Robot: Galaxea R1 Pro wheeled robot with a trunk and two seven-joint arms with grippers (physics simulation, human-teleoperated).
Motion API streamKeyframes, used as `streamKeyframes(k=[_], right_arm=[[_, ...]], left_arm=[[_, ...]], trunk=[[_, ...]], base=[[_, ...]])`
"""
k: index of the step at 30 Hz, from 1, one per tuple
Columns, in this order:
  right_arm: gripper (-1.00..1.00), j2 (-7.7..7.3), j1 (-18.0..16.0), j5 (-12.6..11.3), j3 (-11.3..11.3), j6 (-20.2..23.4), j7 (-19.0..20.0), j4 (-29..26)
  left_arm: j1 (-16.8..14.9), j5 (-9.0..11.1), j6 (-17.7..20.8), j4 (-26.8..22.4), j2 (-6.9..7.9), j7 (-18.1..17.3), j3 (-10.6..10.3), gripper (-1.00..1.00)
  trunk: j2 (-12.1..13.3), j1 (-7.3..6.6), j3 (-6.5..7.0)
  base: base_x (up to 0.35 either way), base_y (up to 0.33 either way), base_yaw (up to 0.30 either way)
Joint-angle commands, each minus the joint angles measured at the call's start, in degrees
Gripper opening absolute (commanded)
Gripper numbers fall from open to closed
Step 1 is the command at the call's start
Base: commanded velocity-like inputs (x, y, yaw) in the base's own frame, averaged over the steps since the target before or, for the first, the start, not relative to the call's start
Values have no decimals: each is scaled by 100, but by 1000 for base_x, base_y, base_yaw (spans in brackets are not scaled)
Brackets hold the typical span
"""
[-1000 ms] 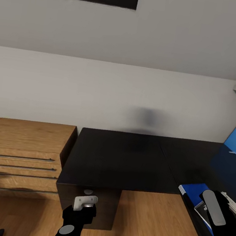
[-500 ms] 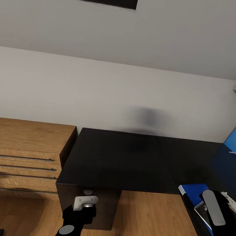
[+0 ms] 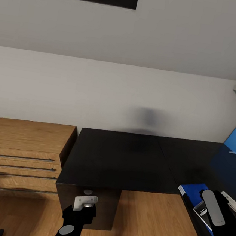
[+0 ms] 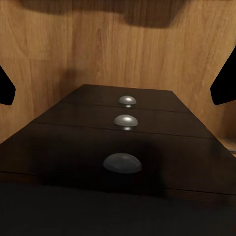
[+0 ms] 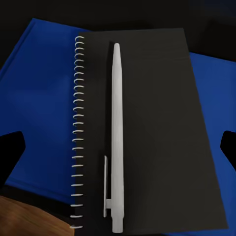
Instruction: In the bedroom, organize the workspace by keeping the computer under the desk, ensuring the monitor is on the desk, placing the keyboard on the desk next to the monitor, placing the mouse on the desk next to the keyboard, moving the folder from the swivel chair onto the desk next to the mouse, stacking the notebook on top of the folder with the pen on top of the notebook, and positioning the swivel chair next to the desk.
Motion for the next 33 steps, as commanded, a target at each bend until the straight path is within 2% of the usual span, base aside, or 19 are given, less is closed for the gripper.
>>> streamKeyframes(k=[1,6,10,12,13,14,15,16,17,18,20,21,24,29,33], right_arm=[[100,-2,-3,-23,-1,42,-31,-11],[100,18,-3,-26,6,41,-35,-222],[100,305,6,-19,160,61,-82,-781],[100,515,34,72,412,75,-97,-1056],[100,558,47,106,502,77,-98,-1101],[100,636,78,169,717,79,-99,-1167],[100,672,92,193,837,77,-99,-1192],[100,736,111,229,1091,69,-100,-1223],[100,766,118,244,1217,64,-100,-1235],[100,814,128,263,1444,54,-100,-1251],[100,846,135,274,1622,47,-97,-1258],[100,885,140,279,1794,34,-81,-1259],[100,992,144,280,1929,22,-45,-1232],[100,1161,146,289,2024,16,-25,-1112],[100,1379,146,313,2391,-26,1,-933]], left_arm=[[-8,23,32,-9,4,39,-11,100],[-8,21,32,-9,4,40,-7,100],[-8,16,32,-9,8,50,4,100],[-8,9,32,-7,10,55,4,100],[-8,10,32,-2,10,55,5,100],[-8,12,32,8,11,52,8,100],[-8,12,32,12,12,50,10,100],[-8,13,32,17,12,47,12,100],[-8,13,32,19,12,48,12,100],[-8,13,32,22,12,46,13,100],[-8,15,32,24,13,43,16,100],[-8,34,32,32,13,34,25,100],[-8,48,32,161,14,23,94,100],[-8,42,29,320,1,13,387,100],[-8,56,15,479,12,9,485,100]], trunk=[[-5,0,-7],[-5,0,-7],[-5,0,-7],[-5,0,-7],[-5,0,-7],[-5,0,-7],[-5,0,-7],[-5,0,-7],[-5,0,-7],[-5,0,-7],[-5,0,-7],[-5,0,-7],[-5,0,-7],[-5,0,-7],[-5,0,-7]], base=[[0,0,0],[0,0,0],[0,0,0],[0,0,0],[-6,0,0],[-51,9,0],[-88,26,0],[-159,76,0],[-185,97,0],[-222,129,0],[-241,146,0],[-267,169,0],[-279,179,0],[-292,164,0],[-302,144,0]])
